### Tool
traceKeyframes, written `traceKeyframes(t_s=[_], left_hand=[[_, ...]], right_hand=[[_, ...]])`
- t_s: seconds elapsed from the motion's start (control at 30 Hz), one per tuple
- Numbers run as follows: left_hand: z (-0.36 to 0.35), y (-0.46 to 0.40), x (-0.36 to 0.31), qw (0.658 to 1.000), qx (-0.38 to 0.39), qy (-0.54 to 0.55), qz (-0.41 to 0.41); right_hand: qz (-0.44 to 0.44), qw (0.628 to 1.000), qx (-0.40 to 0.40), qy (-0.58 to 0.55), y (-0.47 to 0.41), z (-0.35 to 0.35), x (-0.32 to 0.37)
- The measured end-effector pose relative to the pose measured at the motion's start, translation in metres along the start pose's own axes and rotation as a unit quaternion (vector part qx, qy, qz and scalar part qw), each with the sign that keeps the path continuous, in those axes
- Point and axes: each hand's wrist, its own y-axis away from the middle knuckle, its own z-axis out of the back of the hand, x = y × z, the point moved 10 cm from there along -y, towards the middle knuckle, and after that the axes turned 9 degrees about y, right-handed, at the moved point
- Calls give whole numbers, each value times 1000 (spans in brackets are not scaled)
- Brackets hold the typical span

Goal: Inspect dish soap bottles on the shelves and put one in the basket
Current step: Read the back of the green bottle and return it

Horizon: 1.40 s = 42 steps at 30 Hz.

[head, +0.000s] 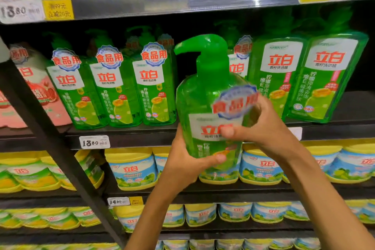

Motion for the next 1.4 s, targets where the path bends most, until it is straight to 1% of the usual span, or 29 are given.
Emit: traceKeyframes(t_s=[0.07,0.13,0.2,0.27,0.37,0.43,0.5,0.57,0.63,0.73,0.83,0.87,0.93,1.0,1.03,1.07,1.1,1.17,1.23,1.3,1.33,1.37,1.4], left_hand=[[3,-2,-4,1000,9,-3,-17],[1,-3,-11,999,23,5,-39],[3,-5,-16,998,27,-3,-56],[7,-7,-14,999,17,8,-45],[7,-7,-18,999,11,-21,-43],[6,-3,-23,999,7,-14,-49],[0,0,-31,998,10,4,-67],[-7,-1,-37,997,3,11,-73],[-14,-4,-40,998,-11,17,-66],[-14,-8,-32,999,-30,31,-27],[-11,-11,-10,993,-29,92,63],[-11,-10,-5,990,-28,110,89],[-12,-9,2,980,-36,159,115],[-15,-9,10,965,-44,220,139],[-19,-9,14,953,-37,259,153],[-24,-9,16,939,-21,302,165],[-32,-9,16,924,4,340,173],[-41,-7,16,913,39,361,187],[-45,-8,17,922,40,332,195],[-33,-14,16,948,0,265,177],[-26,-17,11,962,-18,234,139],[-21,-19,1,976,-18,200,85],[-23,-19,-10,987,-3,159,32]], right_hand=[[15,999,48,5,4,-3,7],[27,997,72,24,7,-3,10],[34,996,75,15,8,-2,13],[34,997,65,-8,9,-2,18],[38,998,53,11,10,-1,18],[16,999,33,25,9,5,8],[-17,999,-5,27,7,13,-5],[-57,996,-62,-27,2,22,-19],[-59,988,-112,-88,-5,29,-23],[-63,975,-155,-144,-11,35,-24],[-97,964,-162,-185,-16,37,-29],[-115,960,-155,-202,-18,37,-31],[-148,955,-100,-236,-21,30,-31],[-157,958,-51,-237,-24,23,-29],[-159,960,-42,-227,-25,23,-31],[-162,960,-40,-225,-26,23,-34],[-166,954,-34,-247,-26,20,-38],[-149,943,-7,-299,-31,10,-34],[-121,949,-19,-292,-34,12,-27],[-103,959,-54,-259,-33,20,-22],[-100,966,-83,-222,-32,26,-21],[-99,972,-119,-177,-30,32,-20],[-94,975,-154,-129,-27,37,-18]])
